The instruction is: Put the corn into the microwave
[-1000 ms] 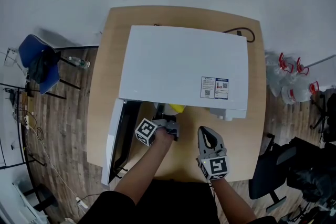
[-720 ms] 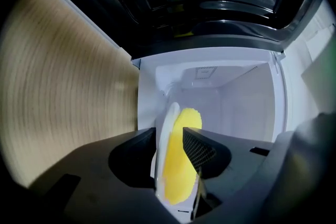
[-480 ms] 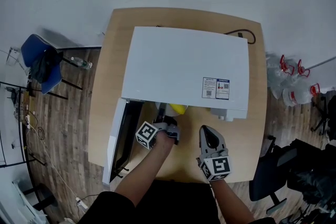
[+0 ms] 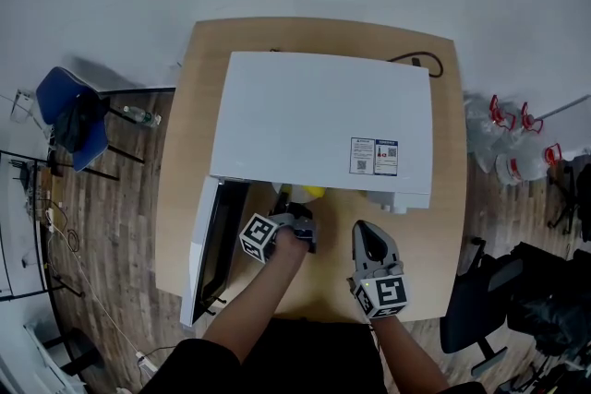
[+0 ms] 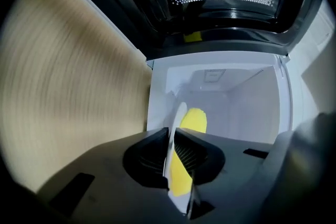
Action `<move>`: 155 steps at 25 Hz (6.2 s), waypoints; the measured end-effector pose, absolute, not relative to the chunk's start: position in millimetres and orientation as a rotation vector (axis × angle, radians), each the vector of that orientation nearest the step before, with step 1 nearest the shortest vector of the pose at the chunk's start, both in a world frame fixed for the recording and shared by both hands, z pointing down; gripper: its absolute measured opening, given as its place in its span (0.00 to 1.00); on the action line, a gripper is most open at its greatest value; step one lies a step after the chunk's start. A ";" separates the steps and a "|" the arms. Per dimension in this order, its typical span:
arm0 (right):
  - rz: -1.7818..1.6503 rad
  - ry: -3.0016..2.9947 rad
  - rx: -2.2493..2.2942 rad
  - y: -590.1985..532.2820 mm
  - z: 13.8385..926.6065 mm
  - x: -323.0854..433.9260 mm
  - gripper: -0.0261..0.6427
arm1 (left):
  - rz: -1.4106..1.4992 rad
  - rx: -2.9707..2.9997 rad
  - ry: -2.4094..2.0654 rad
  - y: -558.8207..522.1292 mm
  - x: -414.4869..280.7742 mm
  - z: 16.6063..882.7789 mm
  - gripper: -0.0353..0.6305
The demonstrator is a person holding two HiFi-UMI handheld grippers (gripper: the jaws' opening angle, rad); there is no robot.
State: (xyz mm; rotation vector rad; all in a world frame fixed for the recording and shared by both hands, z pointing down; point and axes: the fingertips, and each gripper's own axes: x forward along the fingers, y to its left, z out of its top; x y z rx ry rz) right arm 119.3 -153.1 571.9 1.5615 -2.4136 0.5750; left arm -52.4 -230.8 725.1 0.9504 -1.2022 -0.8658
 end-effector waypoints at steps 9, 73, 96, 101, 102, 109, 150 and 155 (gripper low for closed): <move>0.578 -2.432 1.543 -155.2 572.7 114.8 0.13 | -0.860 0.970 -1.217 -251.9 -47.0 722.0 0.11; 0.621 -2.417 1.567 -162.2 579.4 131.1 0.13 | -0.610 1.061 -1.180 -268.1 -17.8 712.2 0.09; 0.556 -2.378 1.574 -112.9 577.9 134.4 0.13 | -0.640 1.088 -1.177 -267.6 -20.8 700.9 0.24; 0.547 -2.351 1.608 -94.5 578.0 139.8 0.13 | -0.658 1.133 -1.184 -256.0 -29.2 696.0 0.26; 0.545 -2.347 1.619 -90.7 577.2 140.4 0.13 | -0.665 1.141 -1.178 -252.9 -30.5 694.1 0.26; 0.546 -2.336 1.667 -59.9 566.9 133.3 0.13 | -0.664 1.240 -1.096 -208.9 -29.2 658.3 0.26; 0.228 -2.471 1.649 110.8 416.1 24.2 0.13 | -0.148 2.493 -1.300 107.2 -101.9 402.3 0.08; 0.204 -2.487 1.606 117.6 413.9 33.3 0.13 | -0.115 2.500 -1.294 115.0 -88.7 409.2 0.08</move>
